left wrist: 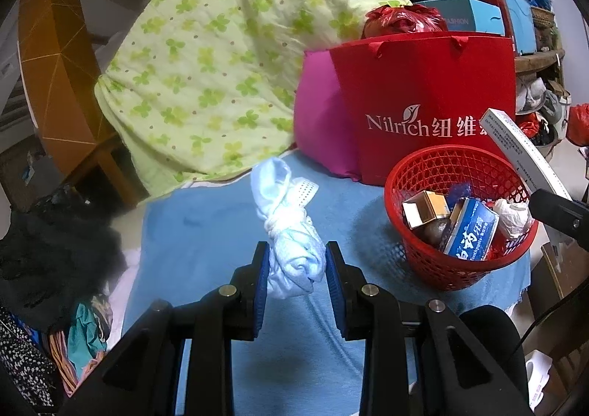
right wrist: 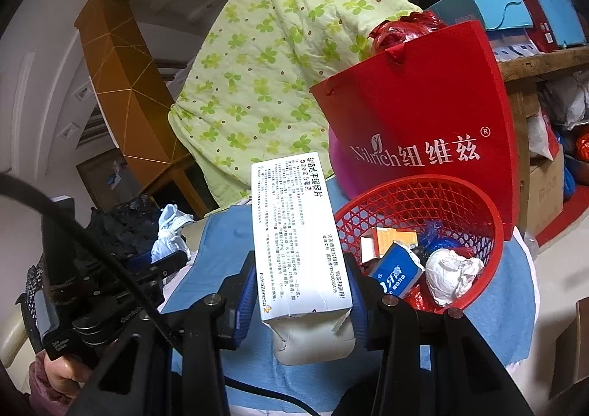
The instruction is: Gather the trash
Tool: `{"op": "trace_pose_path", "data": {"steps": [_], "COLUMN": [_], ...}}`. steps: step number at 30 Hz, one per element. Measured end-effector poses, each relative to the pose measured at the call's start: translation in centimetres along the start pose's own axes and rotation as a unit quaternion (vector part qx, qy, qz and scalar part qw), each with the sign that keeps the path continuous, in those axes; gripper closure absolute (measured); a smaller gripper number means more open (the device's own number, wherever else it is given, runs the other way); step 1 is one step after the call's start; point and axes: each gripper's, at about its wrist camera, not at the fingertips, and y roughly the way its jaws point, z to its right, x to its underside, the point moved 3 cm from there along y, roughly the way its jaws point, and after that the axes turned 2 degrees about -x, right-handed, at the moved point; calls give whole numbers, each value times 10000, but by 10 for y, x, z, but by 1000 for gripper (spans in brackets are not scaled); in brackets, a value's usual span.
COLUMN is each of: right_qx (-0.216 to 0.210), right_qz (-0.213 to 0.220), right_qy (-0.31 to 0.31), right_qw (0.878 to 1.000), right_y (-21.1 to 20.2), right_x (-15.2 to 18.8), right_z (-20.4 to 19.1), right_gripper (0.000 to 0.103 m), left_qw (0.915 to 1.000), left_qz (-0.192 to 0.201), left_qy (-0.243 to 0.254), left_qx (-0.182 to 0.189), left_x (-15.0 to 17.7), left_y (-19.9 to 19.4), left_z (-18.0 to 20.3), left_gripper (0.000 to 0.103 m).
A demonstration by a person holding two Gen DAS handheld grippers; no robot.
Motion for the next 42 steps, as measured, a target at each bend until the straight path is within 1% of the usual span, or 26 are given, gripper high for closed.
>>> {"op": "trace_pose_path", "data": {"steps": [35, 40, 42], "right_qx": [171, 227, 250], "right_qz": [2, 11, 15], "right_qy": [294, 348, 382], "right_qw": [9994, 9991, 9990], "right_y": [-8, -10, -10], "right_x": [4, 5, 6], "right_z": [24, 28, 32], "right_gripper": [56, 56, 56], "left_qw": [9992, 9988, 9984], "left_qz": [-161, -201, -229], "left_qy": [278, 330, 333], "left_qx": [248, 308, 389], "left_x": [1, 2, 2], "left_y": [14, 18, 20], "left_z": [29, 35, 38], "left_gripper": [71, 71, 71]}}
